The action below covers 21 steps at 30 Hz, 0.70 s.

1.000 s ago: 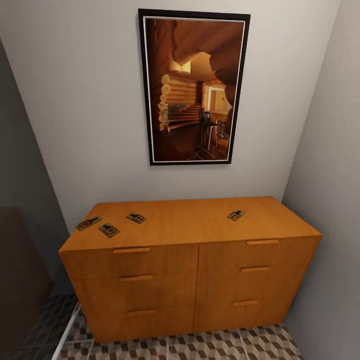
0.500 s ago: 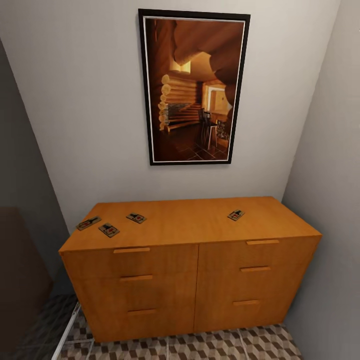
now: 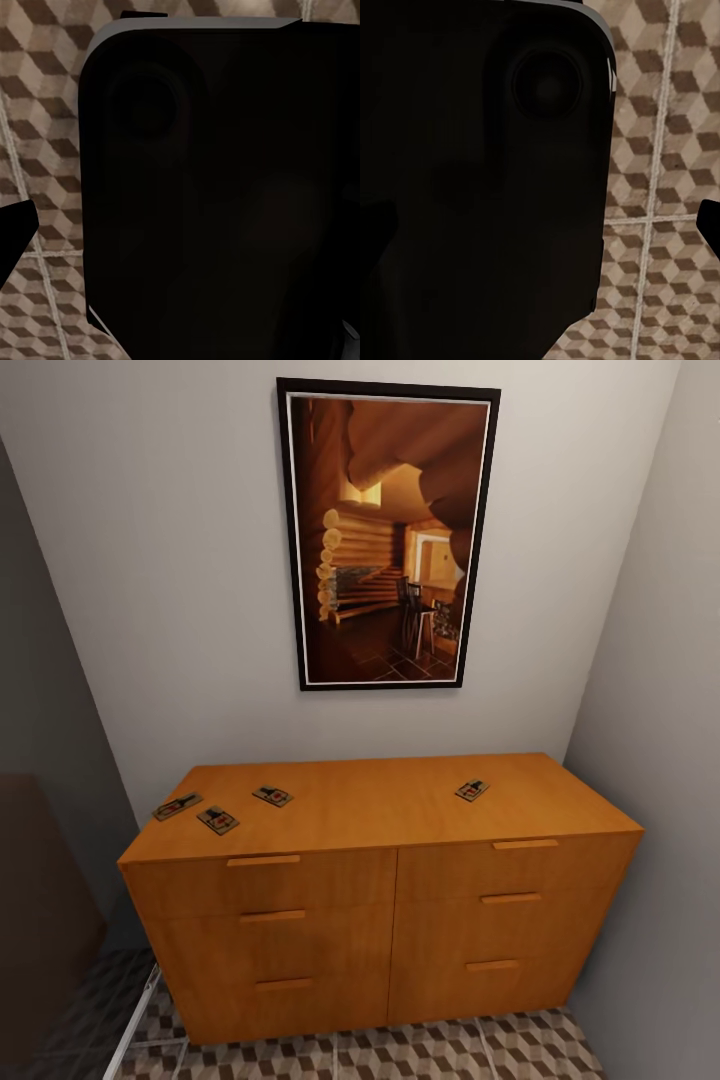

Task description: Take the four mousetraps from the cabinet in the bathroom and place them on the bathroom floor. Make sure all four end up on the same floor surface, and ensure that at least two of them are either under or directly next to the same bathroom sink.

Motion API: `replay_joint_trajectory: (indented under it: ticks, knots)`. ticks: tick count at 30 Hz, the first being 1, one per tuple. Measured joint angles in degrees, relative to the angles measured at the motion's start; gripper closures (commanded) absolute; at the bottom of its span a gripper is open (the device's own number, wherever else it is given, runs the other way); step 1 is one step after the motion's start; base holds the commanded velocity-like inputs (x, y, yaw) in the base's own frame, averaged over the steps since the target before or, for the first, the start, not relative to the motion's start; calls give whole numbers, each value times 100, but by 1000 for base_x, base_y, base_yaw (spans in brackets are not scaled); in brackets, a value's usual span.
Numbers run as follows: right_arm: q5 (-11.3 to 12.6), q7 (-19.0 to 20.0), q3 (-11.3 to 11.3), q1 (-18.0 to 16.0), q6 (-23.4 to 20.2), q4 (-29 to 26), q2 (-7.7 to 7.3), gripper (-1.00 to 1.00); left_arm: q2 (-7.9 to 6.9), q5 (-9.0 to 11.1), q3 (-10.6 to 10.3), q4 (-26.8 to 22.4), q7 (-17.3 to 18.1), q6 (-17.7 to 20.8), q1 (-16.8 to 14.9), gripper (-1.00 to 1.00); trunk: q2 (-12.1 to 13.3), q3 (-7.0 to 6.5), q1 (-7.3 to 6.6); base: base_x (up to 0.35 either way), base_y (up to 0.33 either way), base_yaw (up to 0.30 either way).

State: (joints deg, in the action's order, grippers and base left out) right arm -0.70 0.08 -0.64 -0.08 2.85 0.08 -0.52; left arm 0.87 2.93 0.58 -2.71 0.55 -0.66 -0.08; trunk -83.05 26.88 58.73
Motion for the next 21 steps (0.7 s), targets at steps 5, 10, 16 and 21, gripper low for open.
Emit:
replay_joint_trajectory:
  ticks: [5,10,16,21]
  knots:
    - [-6,0,-1,0,-8,0,0,-100,0,-1,0,0,0,2,0,-100,0,0,0,0,0,0]
    - [-13,-3,-1,0,2,0,-4,-100,0,-4,-7,0,1,2,0,-100,0,0,0,0,0,0]
    - [-11,-13,-1,0,9,0,-7,-100,-1,-5,-19,-39,-25,2,0,-100,0,0,0,0,0,0]
    - [-13,-7,1,0,-6,-21,-17,-100,9,-10,-22,-278,-38,23,-1,-100,0,-1,0,0,0,0]
